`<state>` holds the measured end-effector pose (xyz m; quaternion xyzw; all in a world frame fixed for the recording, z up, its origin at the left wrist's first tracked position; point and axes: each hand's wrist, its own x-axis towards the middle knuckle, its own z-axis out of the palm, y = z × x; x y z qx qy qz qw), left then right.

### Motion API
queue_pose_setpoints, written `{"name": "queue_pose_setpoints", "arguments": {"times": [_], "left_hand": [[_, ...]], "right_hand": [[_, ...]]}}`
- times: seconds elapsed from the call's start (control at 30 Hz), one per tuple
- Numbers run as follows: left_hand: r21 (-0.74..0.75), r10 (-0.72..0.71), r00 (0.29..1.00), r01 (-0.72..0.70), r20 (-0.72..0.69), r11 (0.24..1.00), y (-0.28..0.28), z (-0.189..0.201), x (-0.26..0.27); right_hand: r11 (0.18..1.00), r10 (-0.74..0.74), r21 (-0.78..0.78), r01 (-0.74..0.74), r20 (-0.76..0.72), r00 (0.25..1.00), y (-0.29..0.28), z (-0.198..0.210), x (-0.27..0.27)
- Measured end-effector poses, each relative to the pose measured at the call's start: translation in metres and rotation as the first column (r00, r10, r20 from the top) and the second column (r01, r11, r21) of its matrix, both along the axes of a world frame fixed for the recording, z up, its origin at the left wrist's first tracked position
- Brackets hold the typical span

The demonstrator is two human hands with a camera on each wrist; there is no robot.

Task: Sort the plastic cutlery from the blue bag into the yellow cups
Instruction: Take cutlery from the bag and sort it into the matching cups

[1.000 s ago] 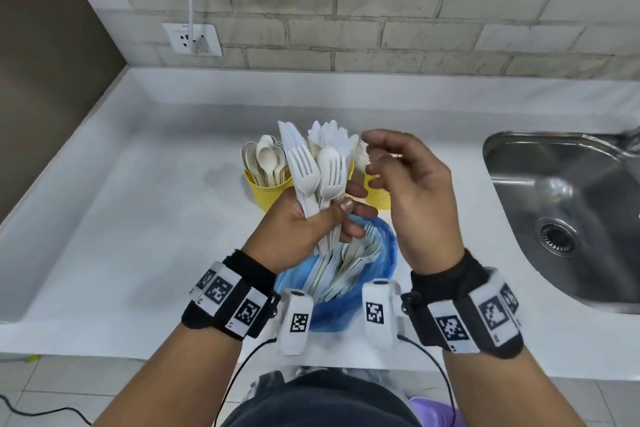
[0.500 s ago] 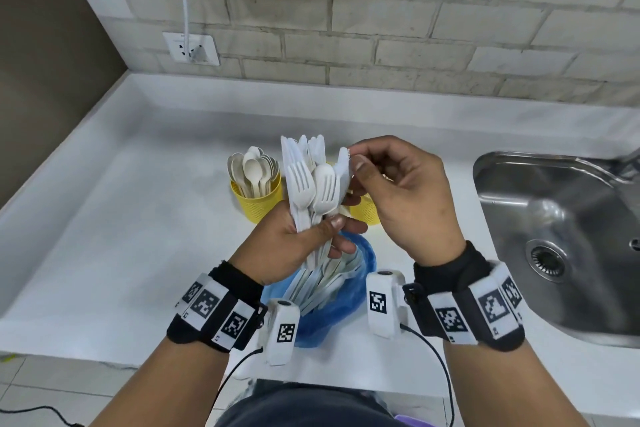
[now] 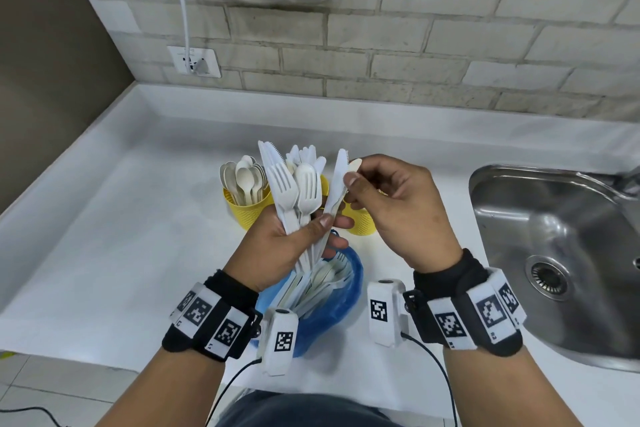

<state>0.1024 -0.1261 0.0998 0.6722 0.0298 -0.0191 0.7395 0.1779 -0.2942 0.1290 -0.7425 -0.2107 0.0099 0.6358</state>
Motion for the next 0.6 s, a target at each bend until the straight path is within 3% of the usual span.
{"name": "queue_pose_setpoints", "arguments": {"times": [0.23, 0.6], "left_hand": [[0.042, 0.010, 1.000, -0.010, 0.007, 0.999, -0.006, 0.000, -0.001], [0.030, -0.013, 1.000, 0.013, 0.017, 0.999, -0.014, -0.005, -0.005]], "right_hand": [[0.990, -0.056, 0.123, 0.063, -0.054, 0.997, -0.002, -0.003, -0.002], [0.993, -0.089, 0.073, 0.093, -0.055, 0.995, -0.014, -0.005, -0.005]]}}
